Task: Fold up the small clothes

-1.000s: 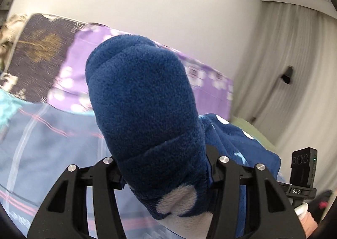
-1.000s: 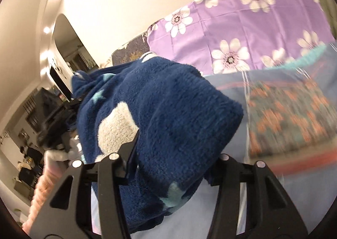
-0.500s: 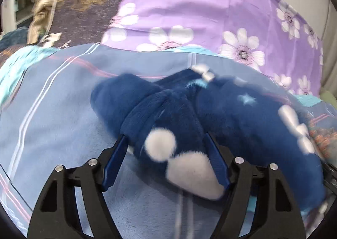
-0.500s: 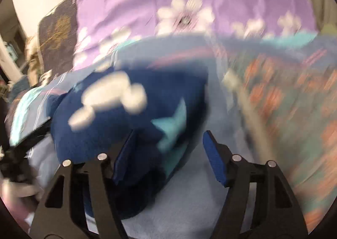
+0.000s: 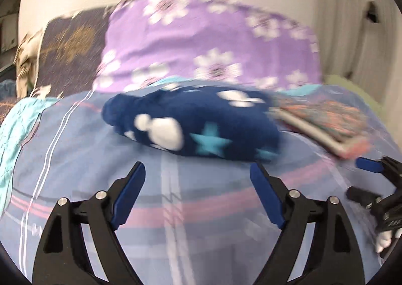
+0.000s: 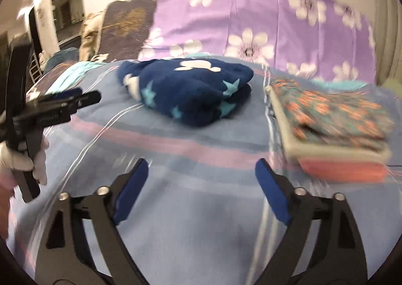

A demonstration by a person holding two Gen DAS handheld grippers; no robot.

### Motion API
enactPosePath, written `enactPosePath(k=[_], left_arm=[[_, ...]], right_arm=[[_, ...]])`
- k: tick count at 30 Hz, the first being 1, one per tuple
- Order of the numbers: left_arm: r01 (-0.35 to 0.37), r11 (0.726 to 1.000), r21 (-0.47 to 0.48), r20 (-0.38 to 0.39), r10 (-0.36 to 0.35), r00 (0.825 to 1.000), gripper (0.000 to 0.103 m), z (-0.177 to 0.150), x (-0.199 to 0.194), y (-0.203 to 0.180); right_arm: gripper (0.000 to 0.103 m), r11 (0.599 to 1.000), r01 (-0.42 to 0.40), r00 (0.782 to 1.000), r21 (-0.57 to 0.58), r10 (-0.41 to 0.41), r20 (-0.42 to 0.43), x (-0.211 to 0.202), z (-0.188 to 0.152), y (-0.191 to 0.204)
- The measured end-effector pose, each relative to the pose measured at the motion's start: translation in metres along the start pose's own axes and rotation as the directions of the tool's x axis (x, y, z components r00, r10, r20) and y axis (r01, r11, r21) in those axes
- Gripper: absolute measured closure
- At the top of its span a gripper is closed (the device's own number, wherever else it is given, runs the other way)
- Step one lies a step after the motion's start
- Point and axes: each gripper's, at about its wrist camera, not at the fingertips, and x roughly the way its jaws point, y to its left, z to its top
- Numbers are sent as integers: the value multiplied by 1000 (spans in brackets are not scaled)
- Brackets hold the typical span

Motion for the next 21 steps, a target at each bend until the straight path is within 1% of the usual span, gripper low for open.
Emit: enactPosePath(k=[2, 5, 7, 9, 11, 13, 16, 18, 19, 21], left_arm=[[23, 1000, 14, 41, -23, 999, 9, -14, -38, -26], [25, 1000, 7, 107, -25, 994, 1, -30, -85, -59], [28, 1000, -8, 134, -27, 991, 1, -37, -109, -75], [2, 1000, -19, 156, 1, 988, 1, -42, -135, -91], [-21, 999, -30, 171, 26, 985, 1, -47, -155, -104], [-30, 999, -40, 172, 36, 984, 1, -51, -170, -113], [-45, 998, -51, 164, 53, 985, 1, -58, -193, -125], [-78, 996, -47, 158, 85, 984, 1, -63, -205, -135], [-102, 994, -42, 151, 108, 983, 1, -65, -212, -140], [-126, 991, -35, 138, 130, 982, 1, -68, -218, -145]], right_arm=[[5, 1000, 10, 1000, 7, -10, 19, -32, -21, 4], [2, 996, 44, 998, 77, -46, 34, -81, -43, 2], [2, 992, 51, 997, 116, -57, 51, -103, -49, -2], [2, 985, 68, 994, 156, -80, 75, -133, -54, -6], [2, 981, 81, 990, 177, -100, 97, -153, -57, -7], [2, 976, 91, 987, 198, -116, 115, -175, -61, -9], [2, 972, 103, 983, 212, -132, 129, -197, -67, -10], [2, 972, 121, 980, 203, -149, 131, -208, -71, -7], [2, 972, 117, 980, 202, -145, 133, -213, -74, -5], [2, 973, 102, 983, 208, -131, 131, -220, -79, -4]])
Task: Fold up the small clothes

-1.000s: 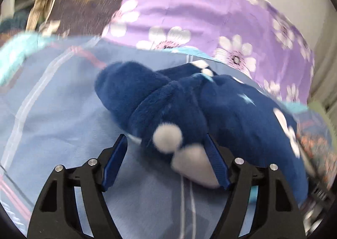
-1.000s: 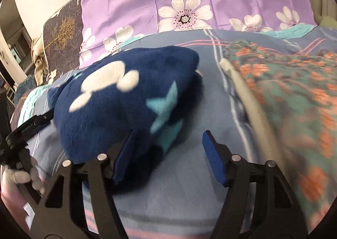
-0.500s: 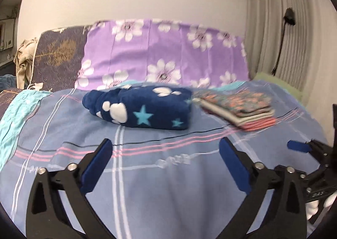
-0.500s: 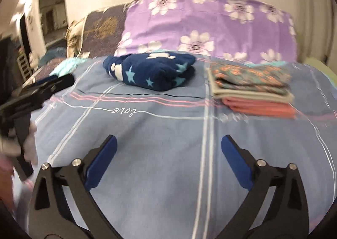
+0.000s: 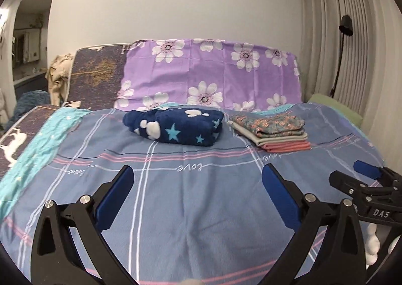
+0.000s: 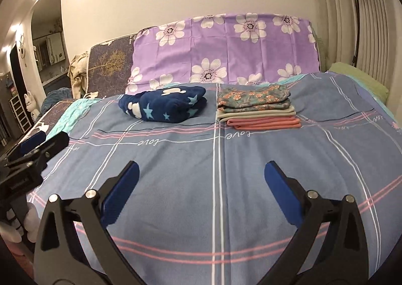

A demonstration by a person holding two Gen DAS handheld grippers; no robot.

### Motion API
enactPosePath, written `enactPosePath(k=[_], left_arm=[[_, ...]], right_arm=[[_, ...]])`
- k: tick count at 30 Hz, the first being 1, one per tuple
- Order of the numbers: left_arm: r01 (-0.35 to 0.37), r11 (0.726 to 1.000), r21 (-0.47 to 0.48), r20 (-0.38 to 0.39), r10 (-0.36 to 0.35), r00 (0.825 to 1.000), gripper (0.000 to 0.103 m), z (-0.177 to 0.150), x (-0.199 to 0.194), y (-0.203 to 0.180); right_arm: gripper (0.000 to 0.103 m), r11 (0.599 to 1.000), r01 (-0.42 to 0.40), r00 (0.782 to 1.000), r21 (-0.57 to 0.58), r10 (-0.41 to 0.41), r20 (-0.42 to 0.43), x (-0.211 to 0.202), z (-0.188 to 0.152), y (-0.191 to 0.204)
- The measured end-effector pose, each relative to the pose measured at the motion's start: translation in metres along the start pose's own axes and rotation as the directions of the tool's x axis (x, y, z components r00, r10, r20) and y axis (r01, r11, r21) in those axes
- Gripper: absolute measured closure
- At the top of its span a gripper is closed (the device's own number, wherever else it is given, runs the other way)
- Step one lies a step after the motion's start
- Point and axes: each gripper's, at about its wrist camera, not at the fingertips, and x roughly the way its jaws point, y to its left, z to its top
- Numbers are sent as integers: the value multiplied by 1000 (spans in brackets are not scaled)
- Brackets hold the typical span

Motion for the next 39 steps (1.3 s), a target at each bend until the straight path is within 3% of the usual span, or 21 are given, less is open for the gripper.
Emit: enactPosePath(k=[8, 15, 23, 39], left_arm=[[-1, 1000, -25, -39, 0, 999, 1, -13, -22, -6], [13, 1000, -8, -97, -14, 995, 1, -24, -10, -11], [6, 999, 46, -80, -2, 997, 1, -26, -12, -20], [13, 998, 60, -114, -6, 993, 1, -28, -3, -25]], right_arm=[[2, 1000, -9, 1000, -8, 9, 2, -20, -8, 6], [2, 1000, -2, 1000, -4, 1, -28, -18, -14, 5], [2, 1000, 6, 999, 10, -5, -43, -15, -19, -2], [2, 1000, 10, 998, -3, -10, -59, -10, -22, -3]])
